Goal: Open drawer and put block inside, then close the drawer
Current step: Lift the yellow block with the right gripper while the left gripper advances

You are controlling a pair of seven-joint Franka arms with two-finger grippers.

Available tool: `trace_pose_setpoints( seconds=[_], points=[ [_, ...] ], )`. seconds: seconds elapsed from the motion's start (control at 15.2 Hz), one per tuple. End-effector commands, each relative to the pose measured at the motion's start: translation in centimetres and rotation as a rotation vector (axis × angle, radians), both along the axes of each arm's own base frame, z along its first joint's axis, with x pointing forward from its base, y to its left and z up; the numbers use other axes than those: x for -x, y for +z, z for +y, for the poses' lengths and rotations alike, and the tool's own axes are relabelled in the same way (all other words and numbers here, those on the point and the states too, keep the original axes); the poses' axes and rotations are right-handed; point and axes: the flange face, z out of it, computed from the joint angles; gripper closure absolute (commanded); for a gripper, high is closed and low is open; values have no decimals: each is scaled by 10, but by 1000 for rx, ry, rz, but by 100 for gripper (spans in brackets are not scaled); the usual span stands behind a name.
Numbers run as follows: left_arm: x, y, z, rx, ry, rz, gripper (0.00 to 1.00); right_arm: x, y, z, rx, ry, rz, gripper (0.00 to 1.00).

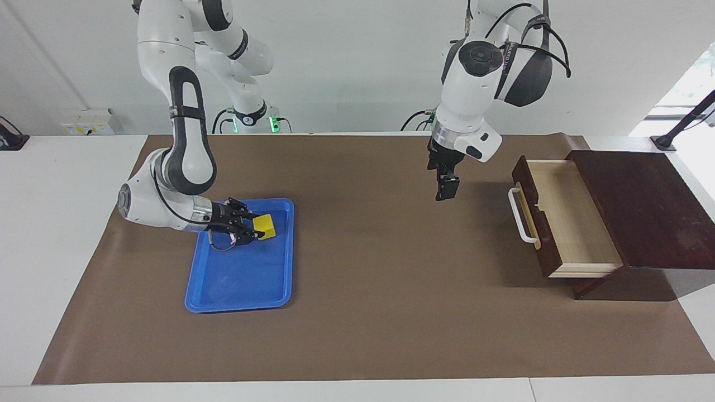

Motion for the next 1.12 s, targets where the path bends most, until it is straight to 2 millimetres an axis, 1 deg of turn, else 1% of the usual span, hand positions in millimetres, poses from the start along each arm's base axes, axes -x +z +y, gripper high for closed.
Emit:
trace_pose_setpoints(
  seconds=[0.0,0.07,0.2,0.26,0.33,0.46,0.59,0.72,0.86,0.99,1.05],
  points=[
    [3,-3,-2,14,16,-4,0,-11,32,11,-2,-5,-32,100],
    [2,-4,-2,12,21,-3,0,-16,49,22,-1,0,-37,100],
    [2,-4,-2,14,23,-3,0,-24,77,40,3,9,-49,100],
    [2,-4,-2,12,27,-3,0,-26,92,53,7,22,-57,100],
    [2,-4,-2,14,29,-3,0,-28,105,74,22,30,-53,100],
    [3,-4,-3,11,31,-3,0,-32,133,109,40,0,-40,100],
    [2,-5,-4,11,53,-4,0,-31,153,152,56,-20,-26,100],
    [1,-15,-13,10,54,8,0,-25,164,192,64,-27,-15,100],
    [-6,-24,-23,5,90,15,0,-21,170,225,67,-63,-20,100],
    [-5,-25,-28,9,96,5,0,-13,175,257,70,-78,-27,100],
    [0,-24,-40,19,102,-11,0,-9,177,272,73,-94,-31,100]
  ],
)
